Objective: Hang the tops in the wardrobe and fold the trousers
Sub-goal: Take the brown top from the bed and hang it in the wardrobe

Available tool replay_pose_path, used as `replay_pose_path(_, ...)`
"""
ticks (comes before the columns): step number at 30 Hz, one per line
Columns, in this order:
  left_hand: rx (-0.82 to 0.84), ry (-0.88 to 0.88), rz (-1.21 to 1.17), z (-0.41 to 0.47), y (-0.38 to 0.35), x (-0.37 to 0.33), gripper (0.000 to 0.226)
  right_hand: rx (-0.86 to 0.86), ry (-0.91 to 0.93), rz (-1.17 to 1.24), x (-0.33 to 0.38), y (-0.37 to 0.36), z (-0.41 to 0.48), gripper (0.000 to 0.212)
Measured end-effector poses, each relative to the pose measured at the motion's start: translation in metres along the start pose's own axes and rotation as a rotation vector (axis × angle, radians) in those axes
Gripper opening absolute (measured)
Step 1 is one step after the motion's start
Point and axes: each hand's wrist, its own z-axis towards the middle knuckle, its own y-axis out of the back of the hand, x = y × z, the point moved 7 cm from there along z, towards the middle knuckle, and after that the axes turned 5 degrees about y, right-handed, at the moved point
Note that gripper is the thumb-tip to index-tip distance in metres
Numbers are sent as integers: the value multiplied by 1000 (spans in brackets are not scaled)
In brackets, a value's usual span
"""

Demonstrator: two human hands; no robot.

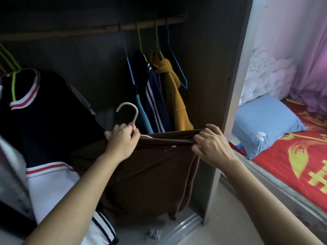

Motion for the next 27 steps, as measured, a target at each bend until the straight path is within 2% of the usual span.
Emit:
replay_pose_path(3, 50, -84, -16, -3, -7, -21, 29, 33, -6, 119, 10, 9, 15, 36)
replay_pose_path(6, 176, -71, -253, -1, -12, -39, 24, 152, -42, 443, 29, 0, 26, 44)
replay_pose_path(7, 226, -53, -353, -3, -14, -42, 25, 171, -42, 484, 34, -4, 28, 48)
replay_pose_path(11, 328, -15, -463, -10, -17, -36, 21, 185, -2, 406, 35, -19, 29, 45)
replay_pose_path(16, 451, 67, -640, -19, -29, -32, 23, 207, 67, 579, 51, -24, 38, 33)
replay_pose_path(19, 367, 21, -516, -12, -23, -22, 25, 208, 100, 482, 48, -27, 35, 30)
replay_pose_path(22, 212, 36, -409, 3, -6, 7, 33, 350, -9, 332, 14, -41, 19, 29)
replay_pose_path(24, 210, 47, -391, 3, -6, 17, 31, 358, -86, 420, 5, -43, 14, 28)
replay_pose_path(27, 134, 2, -335, -7, -10, 19, 19, 202, -108, 581, 15, -31, 25, 23)
